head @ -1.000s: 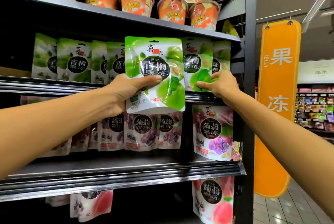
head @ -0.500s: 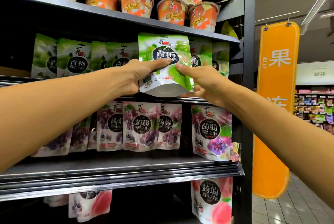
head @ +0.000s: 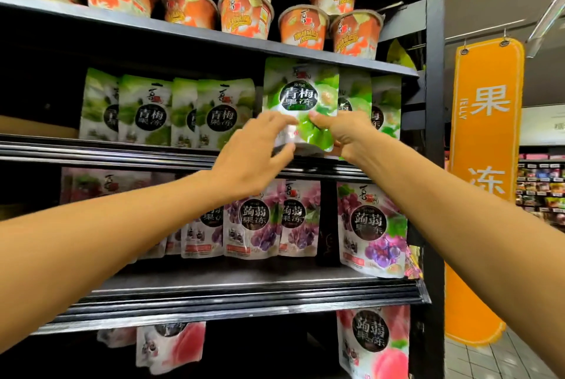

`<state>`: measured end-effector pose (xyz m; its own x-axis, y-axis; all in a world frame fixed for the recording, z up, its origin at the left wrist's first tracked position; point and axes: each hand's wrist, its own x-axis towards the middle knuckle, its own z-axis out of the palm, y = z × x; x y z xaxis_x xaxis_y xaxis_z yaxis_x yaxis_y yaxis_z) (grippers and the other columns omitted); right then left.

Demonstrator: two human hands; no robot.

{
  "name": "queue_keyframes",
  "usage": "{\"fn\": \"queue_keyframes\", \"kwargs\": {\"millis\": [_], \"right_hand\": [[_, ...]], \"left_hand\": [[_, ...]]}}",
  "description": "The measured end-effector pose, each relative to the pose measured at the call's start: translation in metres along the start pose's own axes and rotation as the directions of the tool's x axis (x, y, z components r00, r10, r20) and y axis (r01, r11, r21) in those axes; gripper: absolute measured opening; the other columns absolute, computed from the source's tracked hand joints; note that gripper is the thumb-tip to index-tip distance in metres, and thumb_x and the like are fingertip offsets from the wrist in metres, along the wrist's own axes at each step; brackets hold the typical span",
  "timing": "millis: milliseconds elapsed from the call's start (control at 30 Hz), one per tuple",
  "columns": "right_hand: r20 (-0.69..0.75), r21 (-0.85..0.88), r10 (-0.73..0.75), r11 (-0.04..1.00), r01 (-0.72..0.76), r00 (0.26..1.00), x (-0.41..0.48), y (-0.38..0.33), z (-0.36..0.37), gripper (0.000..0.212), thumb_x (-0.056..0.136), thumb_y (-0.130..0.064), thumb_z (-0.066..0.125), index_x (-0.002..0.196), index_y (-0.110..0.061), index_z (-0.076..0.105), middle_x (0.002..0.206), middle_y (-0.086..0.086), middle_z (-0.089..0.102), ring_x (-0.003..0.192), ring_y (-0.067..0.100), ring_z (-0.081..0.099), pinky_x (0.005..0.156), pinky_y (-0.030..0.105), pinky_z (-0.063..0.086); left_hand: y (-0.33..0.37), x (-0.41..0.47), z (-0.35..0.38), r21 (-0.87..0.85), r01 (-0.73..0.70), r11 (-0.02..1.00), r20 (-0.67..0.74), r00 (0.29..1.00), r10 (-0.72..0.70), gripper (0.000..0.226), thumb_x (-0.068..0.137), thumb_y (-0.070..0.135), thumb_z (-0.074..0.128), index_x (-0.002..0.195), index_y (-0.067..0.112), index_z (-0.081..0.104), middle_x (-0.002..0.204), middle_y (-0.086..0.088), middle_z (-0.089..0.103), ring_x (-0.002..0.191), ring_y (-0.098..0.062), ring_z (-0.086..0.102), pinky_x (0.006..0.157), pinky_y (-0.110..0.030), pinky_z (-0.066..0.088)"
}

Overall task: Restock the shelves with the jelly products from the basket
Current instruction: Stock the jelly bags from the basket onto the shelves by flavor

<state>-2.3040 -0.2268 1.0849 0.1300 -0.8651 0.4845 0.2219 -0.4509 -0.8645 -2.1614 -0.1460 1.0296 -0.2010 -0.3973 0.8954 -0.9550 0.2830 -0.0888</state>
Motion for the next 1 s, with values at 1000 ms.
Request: {"fn": "queue_keyframes", "kwargs": {"millis": [1000], "right_hand": [[-0.121, -0.619, -0.367, 0.754, 0.219, 0.922, -0.002, 0.039, -0.049, 0.023, 0.076, -0.033, 0.081, 0.071, -0.030, 0.060, 0.077, -0.012, 0.061, 0.088, 0.016, 0.063, 0.086, 0.041, 0.052]], "left_hand": [[0.012, 0.000, 0.026, 0.160, 0.036, 0.987, 0.195, 0.978, -0.067, 0.045, 0.101, 0.035, 0.038, 0.144, 0.022, 0.044, 0.147, 0.003, 0.043, 0.134, -0.017, 0.042, 0.122, -0.040, 0.010]]}}
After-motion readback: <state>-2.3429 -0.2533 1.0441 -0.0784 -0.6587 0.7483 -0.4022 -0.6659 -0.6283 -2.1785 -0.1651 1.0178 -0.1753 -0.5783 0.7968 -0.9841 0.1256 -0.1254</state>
